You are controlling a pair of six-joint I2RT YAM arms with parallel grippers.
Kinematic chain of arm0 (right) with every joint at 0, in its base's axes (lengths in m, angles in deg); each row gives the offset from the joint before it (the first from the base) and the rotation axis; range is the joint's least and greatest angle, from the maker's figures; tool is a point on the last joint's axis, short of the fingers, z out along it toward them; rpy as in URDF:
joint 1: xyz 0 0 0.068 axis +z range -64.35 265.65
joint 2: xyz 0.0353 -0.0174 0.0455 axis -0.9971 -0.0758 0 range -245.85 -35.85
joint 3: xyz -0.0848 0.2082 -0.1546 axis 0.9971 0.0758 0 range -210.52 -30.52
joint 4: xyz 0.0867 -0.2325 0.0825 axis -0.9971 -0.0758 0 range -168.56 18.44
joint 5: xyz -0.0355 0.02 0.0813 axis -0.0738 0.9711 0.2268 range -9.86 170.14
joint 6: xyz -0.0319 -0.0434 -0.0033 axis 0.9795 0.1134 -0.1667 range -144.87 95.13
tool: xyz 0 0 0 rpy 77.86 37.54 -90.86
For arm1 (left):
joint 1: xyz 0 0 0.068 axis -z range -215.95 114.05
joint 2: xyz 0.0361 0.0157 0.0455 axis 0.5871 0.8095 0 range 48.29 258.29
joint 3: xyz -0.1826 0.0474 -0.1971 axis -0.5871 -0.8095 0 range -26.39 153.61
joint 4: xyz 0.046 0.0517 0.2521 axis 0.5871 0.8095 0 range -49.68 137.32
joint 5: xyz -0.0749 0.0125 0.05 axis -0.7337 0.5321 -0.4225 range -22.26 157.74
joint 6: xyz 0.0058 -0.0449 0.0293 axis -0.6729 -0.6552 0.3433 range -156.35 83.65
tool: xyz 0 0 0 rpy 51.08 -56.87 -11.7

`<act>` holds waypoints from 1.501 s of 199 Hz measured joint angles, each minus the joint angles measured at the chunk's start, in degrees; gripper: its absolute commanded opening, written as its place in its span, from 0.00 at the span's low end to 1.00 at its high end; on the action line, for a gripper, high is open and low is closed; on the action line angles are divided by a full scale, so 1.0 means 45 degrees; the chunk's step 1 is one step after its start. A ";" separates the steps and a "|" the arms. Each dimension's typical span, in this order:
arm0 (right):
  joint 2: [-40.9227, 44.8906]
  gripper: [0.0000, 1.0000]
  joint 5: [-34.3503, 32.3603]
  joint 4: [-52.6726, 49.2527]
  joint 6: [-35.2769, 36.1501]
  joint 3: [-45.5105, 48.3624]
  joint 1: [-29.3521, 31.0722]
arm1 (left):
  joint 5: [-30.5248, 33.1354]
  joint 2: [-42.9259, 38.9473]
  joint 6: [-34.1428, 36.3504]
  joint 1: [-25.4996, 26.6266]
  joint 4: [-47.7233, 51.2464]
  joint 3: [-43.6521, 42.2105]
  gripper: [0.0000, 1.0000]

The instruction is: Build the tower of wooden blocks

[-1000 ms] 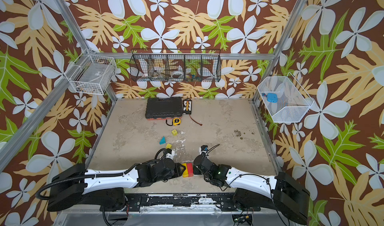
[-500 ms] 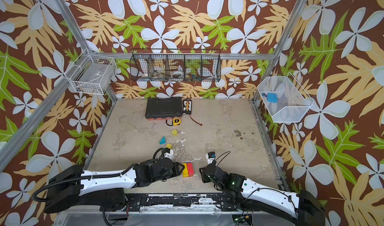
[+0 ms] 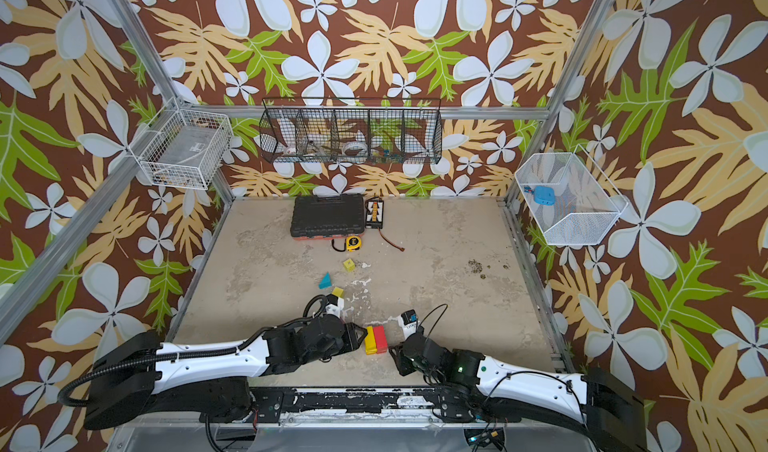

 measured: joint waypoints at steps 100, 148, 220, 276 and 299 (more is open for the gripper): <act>-0.0597 0.40 0.0141 0.0432 0.0005 -0.0131 0.0005 | -0.0049 0.0228 0.0063 -0.0010 -0.0005 0.0029 0.41; 0.0359 0.44 -0.0262 -0.0253 -0.0214 -0.0049 0.0005 | -0.0155 0.0325 0.0097 -0.0010 -0.0019 0.0029 0.40; 0.0005 0.49 0.0291 0.0126 0.0359 -0.0034 0.0894 | -0.0209 0.0398 0.0097 -0.0019 -0.0058 0.0029 0.40; -0.1229 0.49 -0.0393 0.0121 0.0350 -0.0588 0.1103 | -0.0248 0.0461 0.0097 -0.0019 -0.0087 0.0019 0.40; -0.1491 0.49 -0.0665 0.0039 0.0350 -0.0797 0.1103 | -0.0262 0.0534 0.0097 -0.0019 -0.0185 0.0015 0.40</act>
